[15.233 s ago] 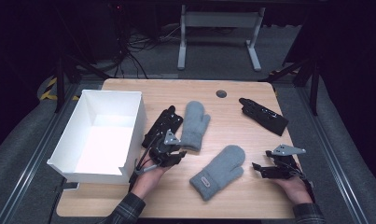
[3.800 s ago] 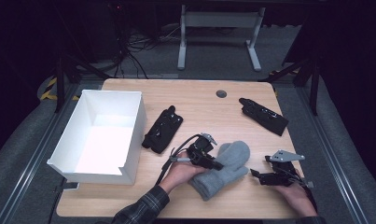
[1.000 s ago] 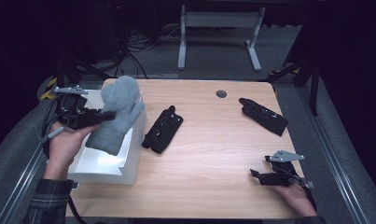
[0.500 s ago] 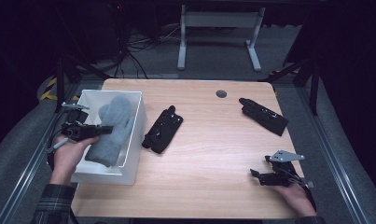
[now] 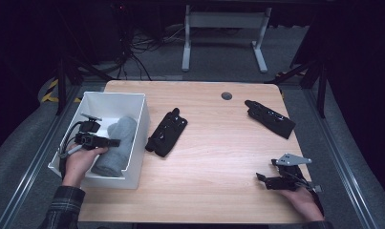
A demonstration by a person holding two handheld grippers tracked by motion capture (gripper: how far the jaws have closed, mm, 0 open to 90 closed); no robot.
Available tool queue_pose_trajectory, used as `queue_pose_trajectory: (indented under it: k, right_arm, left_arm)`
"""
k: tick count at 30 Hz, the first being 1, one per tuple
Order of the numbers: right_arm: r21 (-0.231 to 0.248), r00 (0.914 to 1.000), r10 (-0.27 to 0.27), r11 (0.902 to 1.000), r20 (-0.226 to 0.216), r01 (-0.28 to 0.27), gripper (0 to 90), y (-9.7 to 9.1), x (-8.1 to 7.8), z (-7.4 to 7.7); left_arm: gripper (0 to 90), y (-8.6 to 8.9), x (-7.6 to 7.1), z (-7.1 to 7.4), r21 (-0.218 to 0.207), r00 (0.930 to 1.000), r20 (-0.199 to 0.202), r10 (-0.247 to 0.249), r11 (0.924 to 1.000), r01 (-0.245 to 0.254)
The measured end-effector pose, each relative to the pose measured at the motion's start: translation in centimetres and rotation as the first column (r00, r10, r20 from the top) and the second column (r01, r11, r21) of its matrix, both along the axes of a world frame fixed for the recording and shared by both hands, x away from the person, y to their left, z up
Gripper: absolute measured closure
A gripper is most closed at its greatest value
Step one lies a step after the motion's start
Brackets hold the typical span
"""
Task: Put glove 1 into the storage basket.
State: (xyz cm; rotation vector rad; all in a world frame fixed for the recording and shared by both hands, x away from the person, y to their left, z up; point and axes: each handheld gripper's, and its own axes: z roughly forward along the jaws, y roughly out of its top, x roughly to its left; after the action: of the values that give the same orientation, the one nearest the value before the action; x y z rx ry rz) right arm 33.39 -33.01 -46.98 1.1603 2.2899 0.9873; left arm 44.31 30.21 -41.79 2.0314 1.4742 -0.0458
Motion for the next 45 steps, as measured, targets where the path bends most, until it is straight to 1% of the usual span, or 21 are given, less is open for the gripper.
queue_pose_trajectory:
  k: [2, 3, 4, 5, 7, 8, 10, 12, 16, 18, 19, 22, 24, 28, 29, 33, 36, 38, 39, 42, 45]
  right_arm:
    - [0.000, 1.0000, 0.000, 1.0000, 0.000, 0.000, 13.9, 0.0, 0.0, 0.0]
    - [0.000, 1.0000, 0.000, 1.0000, 0.000, 0.000, 13.9, 0.0, 0.0, 0.0]
    - [0.000, 1.0000, 0.000, 1.0000, 0.000, 0.000, 13.9, 0.0, 0.0, 0.0]
    - [0.000, 1.0000, 0.000, 1.0000, 0.000, 0.000, 13.9, 0.0, 0.0, 0.0]
    - [0.000, 1.0000, 0.000, 1.0000, 0.000, 0.000, 13.9, 0.0, 0.0, 0.0]
    - [0.000, 1.0000, 0.000, 1.0000, 0.000, 0.000, 13.9, 0.0, 0.0, 0.0]
    - [0.000, 1.0000, 0.000, 1.0000, 0.000, 0.000, 13.9, 0.0, 0.0, 0.0]
    - [0.000, 1.0000, 0.000, 1.0000, 0.000, 0.000, 13.9, 0.0, 0.0, 0.0]
    - [0.000, 1.0000, 0.000, 1.0000, 0.000, 0.000, 13.9, 0.0, 0.0, 0.0]
    - [0.000, 1.0000, 0.000, 1.0000, 0.000, 0.000, 13.9, 0.0, 0.0, 0.0]
    - [0.000, 1.0000, 0.000, 1.0000, 0.000, 0.000, 13.9, 0.0, 0.0, 0.0]
    - [0.000, 1.0000, 0.000, 1.0000, 0.000, 0.000, 13.9, 0.0, 0.0, 0.0]
    - [0.000, 1.0000, 0.000, 1.0000, 0.000, 0.000, 13.9, 0.0, 0.0, 0.0]
    - [0.000, 1.0000, 0.000, 1.0000, 0.000, 0.000, 13.9, 0.0, 0.0, 0.0]
    - [0.000, 1.0000, 0.000, 1.0000, 0.000, 0.000, 13.9, 0.0, 0.0, 0.0]
    - [0.000, 1.0000, 0.000, 1.0000, 0.000, 0.000, 13.9, 0.0, 0.0, 0.0]
    - [0.000, 1.0000, 0.000, 1.0000, 0.000, 0.000, 13.9, 0.0, 0.0, 0.0]
    - [0.000, 1.0000, 0.000, 1.0000, 0.000, 0.000, 13.9, 0.0, 0.0, 0.0]
    - [0.000, 1.0000, 0.000, 1.0000, 0.000, 0.000, 13.9, 0.0, 0.0, 0.0]
    - [0.000, 1.0000, 0.000, 1.0000, 0.000, 0.000, 13.9, 0.0, 0.0, 0.0]
    - [0.000, 1.0000, 0.000, 1.0000, -0.001, 0.000, 13.7, 0.0, 0.0, 0.0]
  left_arm:
    - [58.9, 0.1, 0.1, -0.1, 0.013, 1.0000, 0.000, 0.007, 0.9999, -0.007]
    - [58.9, 0.1, 0.1, -0.1, 0.046, 0.9996, 0.002, 0.029, 0.9985, -0.029]
    - [54.2, 0.0, 0.1, -0.2, 0.085, 0.9992, -0.001, 0.040, 0.9956, -0.039]
    - [48.2, -0.1, 0.0, -0.2, 0.137, 0.9978, 0.008, 0.065, 0.9883, -0.066]
    - [43.7, -0.2, 0.0, -0.2, 0.147, 0.9974, 0.012, 0.071, 0.9865, -0.072]
    - [42.3, -0.3, -0.1, 0.0, 0.176, 0.9968, 0.026, 0.076, 0.9812, -0.079]
    - [39.3, -0.4, -0.3, 0.4, 0.189, 0.9961, 0.044, 0.076, 0.9785, -0.083]
    - [36.4, -0.3, -0.5, 1.0, 0.162, 0.9940, 0.081, 0.074, 0.9829, -0.087]
    - [33.6, -0.1, -0.6, 1.8, 0.145, 0.9917, 0.105, 0.074, 0.9855, -0.089]
    - [33.3, 0.0, -0.8, 2.7, 0.124, 0.9894, 0.126, 0.071, 0.9885, -0.087]
    - [33.0, -0.1, -0.9, 3.4, 0.101, 0.9859, 0.152, 0.070, 0.9912, -0.086]
    - [32.5, -0.3, -1.1, 4.3, 0.080, 0.9838, 0.169, 0.058, 0.9941, -0.073]
    - [32.2, -1.0, -1.4, 5.6, 0.052, 0.9775, 0.209, 0.033, 0.9976, -0.045]
    - [31.2, -2.1, -1.7, 6.7, 0.036, 0.9711, 0.239, 0.001, 0.9993, -0.010]
    - [31.1, -2.8, -1.9, 7.3, 0.023, 0.9652, 0.261, -0.015, 0.9997, 0.009]
    - [30.5, -4.9, -2.2, 8.1, 0.013, 0.9558, 0.286, -0.069, 0.9976, 0.068]
    - [30.3, -6.5, -2.5, 8.7, 0.004, 0.9429, 0.318, -0.099, 0.9946, 0.104]
    - [30.3, -7.6, -2.7, 9.1, -0.001, 0.9371, 0.327, -0.122, 0.9915, 0.130]
    - [30.4, -7.6, -2.7, 9.1, -0.001, 0.9371, 0.327, -0.122, 0.9915, 0.130]
    - [31.8, -9.3, -3.0, 9.8, -0.004, 0.9248, 0.350, -0.149, 0.9870, 0.161]
    - [33.5, -11.5, -3.4, 10.5, -0.008, 0.9079, 0.375, -0.187, 0.9787, 0.205]
